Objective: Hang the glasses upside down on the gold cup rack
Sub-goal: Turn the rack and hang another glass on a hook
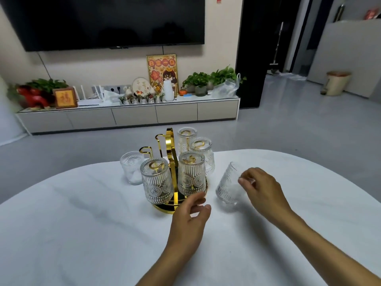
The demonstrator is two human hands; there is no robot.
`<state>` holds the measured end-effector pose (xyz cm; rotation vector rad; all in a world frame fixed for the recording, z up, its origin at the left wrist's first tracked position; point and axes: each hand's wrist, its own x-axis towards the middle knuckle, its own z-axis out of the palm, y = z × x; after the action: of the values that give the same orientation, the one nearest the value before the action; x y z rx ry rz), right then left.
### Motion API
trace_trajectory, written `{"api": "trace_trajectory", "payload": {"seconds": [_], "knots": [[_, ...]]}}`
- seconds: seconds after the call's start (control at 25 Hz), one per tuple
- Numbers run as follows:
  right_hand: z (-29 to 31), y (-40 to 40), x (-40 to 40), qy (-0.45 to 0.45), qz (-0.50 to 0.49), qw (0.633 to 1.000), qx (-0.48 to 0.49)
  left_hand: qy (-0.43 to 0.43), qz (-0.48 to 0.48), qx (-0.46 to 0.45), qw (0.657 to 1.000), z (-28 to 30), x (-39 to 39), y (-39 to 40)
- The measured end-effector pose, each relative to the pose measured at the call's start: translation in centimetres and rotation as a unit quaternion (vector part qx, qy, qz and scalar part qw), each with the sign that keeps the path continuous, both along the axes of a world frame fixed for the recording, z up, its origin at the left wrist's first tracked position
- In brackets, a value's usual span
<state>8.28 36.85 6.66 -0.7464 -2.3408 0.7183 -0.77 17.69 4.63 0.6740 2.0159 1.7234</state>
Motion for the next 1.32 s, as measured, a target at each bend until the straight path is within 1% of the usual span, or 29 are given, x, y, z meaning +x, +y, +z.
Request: {"api": "trace_trajectory", "payload": {"seconds": [0.08,0.16,0.24,0.32,0.4,0.48,0.52,0.6,0.64,0.68,0.72,0.76,0.8,0.84,0.88,0.92,0.96,1.04,1.12,1.24,1.32], "knots": [[2.0,-2.8,2.3,0.086,0.046,0.990,-0.102,-0.036,0.026,0.052,0.998,1.8,1.0,-0.8],[4.6,-6.0,3.4,0.154,0.106,0.962,-0.201,-0.091,0.048,0.125,0.987,4.2,1.7,-2.0],[7.1,-8.9,3.2,0.194,0.169,0.930,-0.262,-0.115,0.059,0.182,0.975,7.0,1.8,-3.5],[9.1,-11.6,2.2,0.225,0.211,0.903,-0.300,-0.135,0.041,0.238,0.961,9.5,1.0,-5.6],[9.9,-13.7,0.9,0.246,0.229,0.879,-0.339,-0.150,-0.005,0.280,0.948,11.0,0.0,-7.7],[10.1,-15.0,-0.5,0.243,0.243,0.860,-0.378,-0.154,-0.020,0.295,0.943,11.4,-1.3,-9.4],[10.2,-15.4,-1.3,0.228,0.250,0.854,-0.397,-0.159,-0.007,0.293,0.943,11.4,-2.1,-10.0],[10.7,-15.2,-3.2,0.198,0.254,0.848,-0.422,-0.153,0.052,0.278,0.947,11.4,-4.4,-11.0],[11.0,-14.8,-4.5,0.190,0.237,0.862,-0.405,-0.134,0.086,0.268,0.950,11.6,-6.0,-11.3],[11.4,-14.1,-6.0,0.177,0.203,0.903,-0.335,-0.108,0.118,0.262,0.952,12.0,-7.6,-11.6],[11.7,-13.1,-7.7,0.149,0.162,0.953,-0.207,-0.073,0.145,0.256,0.953,12.6,-9.3,-11.7],[11.9,-12.0,-9.4,0.092,0.128,0.986,-0.047,-0.029,0.166,0.242,0.955,13.2,-10.9,-11.6],[12.0,-11.1,-11.1,0.026,0.112,0.989,0.092,0.021,0.181,0.217,0.959,13.7,-12.4,-11.4],[11.9,-10.4,-12.7,-0.040,0.109,0.978,0.173,0.068,0.188,0.186,0.962,14.2,-13.7,-11.0],[11.7,-9.7,-14.0,-0.099,0.113,0.968,0.202,0.106,0.187,0.156,0.964,14.5,-14.8,-10.5],[11.5,-9.3,-14.9,-0.144,0.117,0.962,0.202,0.132,0.176,0.129,0.967,14.7,-15.7,-9.8],[11.0,-8.9,-15.5,-0.165,0.119,0.960,0.195,0.148,0.157,0.103,0.971,14.6,-16.6,-9.1],[10.4,-8.5,-15.9,-0.148,0.119,0.962,0.198,0.177,0.118,0.053,0.976,14.2,-17.7,-7.7],[10.0,-8.2,-15.9,-0.137,0.118,0.963,0.200,0.209,0.094,0.008,0.973,13.3,-18.5,-6.6],[9.8,-7.9,-15.8,-0.145,0.127,0.962,0.192,0.253,0.082,-0.040,0.963,12.1,-19.0,-5.9],[9.8,-7.9,-15.8,-0.145,0.126,0.962,0.194,0.266,0.078,-0.056,0.959,11.6,-19.4,-5.8]]}}
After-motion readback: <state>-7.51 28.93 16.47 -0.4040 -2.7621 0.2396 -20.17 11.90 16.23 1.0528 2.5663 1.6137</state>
